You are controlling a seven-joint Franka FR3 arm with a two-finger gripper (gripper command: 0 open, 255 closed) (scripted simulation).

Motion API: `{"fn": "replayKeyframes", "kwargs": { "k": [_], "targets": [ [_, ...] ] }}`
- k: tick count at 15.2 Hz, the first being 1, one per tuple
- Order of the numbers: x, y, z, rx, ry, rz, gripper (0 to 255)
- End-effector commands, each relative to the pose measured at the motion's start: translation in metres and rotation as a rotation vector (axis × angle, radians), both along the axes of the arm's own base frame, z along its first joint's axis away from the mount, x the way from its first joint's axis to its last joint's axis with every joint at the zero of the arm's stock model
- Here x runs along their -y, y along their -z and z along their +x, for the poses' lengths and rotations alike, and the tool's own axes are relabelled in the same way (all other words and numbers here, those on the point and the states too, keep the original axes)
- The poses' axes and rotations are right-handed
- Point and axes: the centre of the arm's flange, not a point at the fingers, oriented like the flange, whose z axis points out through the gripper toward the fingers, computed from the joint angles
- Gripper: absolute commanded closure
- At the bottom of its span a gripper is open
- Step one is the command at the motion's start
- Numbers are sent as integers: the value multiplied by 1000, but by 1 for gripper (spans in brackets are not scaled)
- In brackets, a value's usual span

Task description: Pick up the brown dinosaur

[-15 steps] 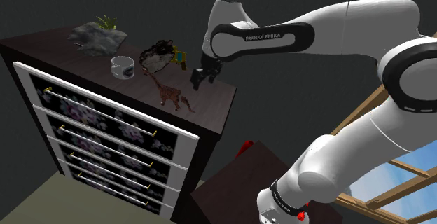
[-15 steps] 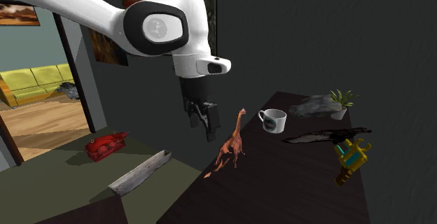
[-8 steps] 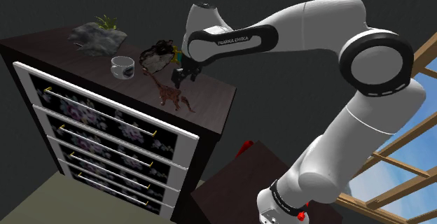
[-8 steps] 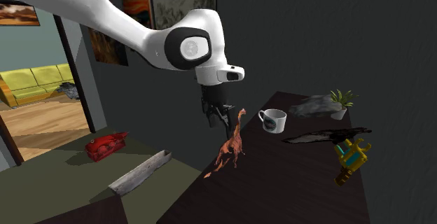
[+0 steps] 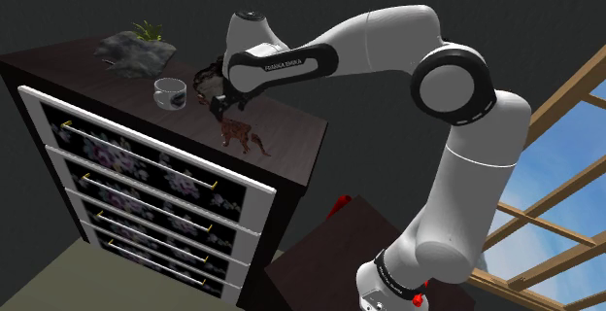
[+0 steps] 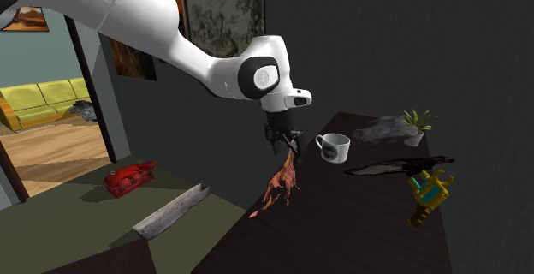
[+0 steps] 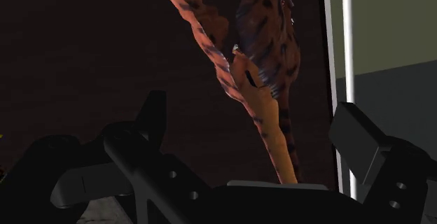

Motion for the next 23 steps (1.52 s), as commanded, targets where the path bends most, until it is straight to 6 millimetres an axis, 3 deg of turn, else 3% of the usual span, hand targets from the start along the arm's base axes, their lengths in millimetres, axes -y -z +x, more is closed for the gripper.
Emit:
{"fn": "replayKeyframes", "kwargs": {
  "k": [1,8,9,18,23],
  "targets": [
    [-5,10,6,4,-2,0,0],
    [-5,39,6,4,-2,0,0],
    [-4,38,6,4,-2,0,255],
    [-5,39,6,4,-2,0,255],
    [-5,13,6,4,-2,0,255]
  ]
}}
